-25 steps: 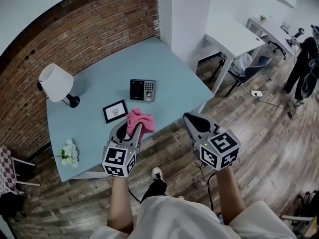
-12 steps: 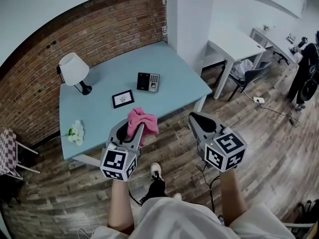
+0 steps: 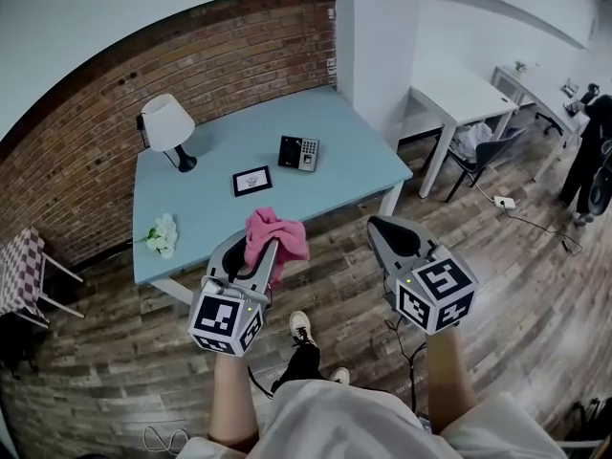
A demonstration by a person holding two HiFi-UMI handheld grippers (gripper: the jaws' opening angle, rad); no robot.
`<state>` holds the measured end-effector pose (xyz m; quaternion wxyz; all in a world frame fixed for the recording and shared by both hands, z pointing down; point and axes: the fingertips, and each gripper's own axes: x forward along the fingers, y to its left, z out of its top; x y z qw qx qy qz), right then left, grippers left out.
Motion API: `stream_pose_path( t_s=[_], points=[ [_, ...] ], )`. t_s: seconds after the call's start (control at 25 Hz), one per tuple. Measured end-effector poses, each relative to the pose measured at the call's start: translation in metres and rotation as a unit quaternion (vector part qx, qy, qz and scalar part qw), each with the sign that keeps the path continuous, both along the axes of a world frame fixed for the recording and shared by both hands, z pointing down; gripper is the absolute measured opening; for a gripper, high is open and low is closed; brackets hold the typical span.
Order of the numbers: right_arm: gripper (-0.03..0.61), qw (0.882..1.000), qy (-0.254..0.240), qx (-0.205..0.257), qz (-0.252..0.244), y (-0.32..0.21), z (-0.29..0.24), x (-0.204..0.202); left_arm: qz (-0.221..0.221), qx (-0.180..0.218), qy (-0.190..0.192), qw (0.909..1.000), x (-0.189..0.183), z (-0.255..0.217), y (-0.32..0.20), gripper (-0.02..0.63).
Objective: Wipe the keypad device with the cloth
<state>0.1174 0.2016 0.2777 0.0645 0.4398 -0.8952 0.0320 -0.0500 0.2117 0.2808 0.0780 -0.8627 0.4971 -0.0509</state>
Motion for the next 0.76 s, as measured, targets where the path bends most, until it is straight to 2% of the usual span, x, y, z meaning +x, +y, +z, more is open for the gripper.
stream_pose_path(
  t_s=[0.44, 0.76],
  points=[
    [0.004, 1.0, 0.008, -0.006, -0.006, 0.021, 0.009, -0.005, -0.003, -0.002, -0.002, 1.0, -0.001, 0.003, 0.031, 0.158],
    [0.004, 1.0, 0.014, -0.007, -0.007, 0.023, 0.009, -0.007, -0.005, -0.011, -0.005, 0.9999, -0.002, 0.004, 0.034, 0.158]
  ],
)
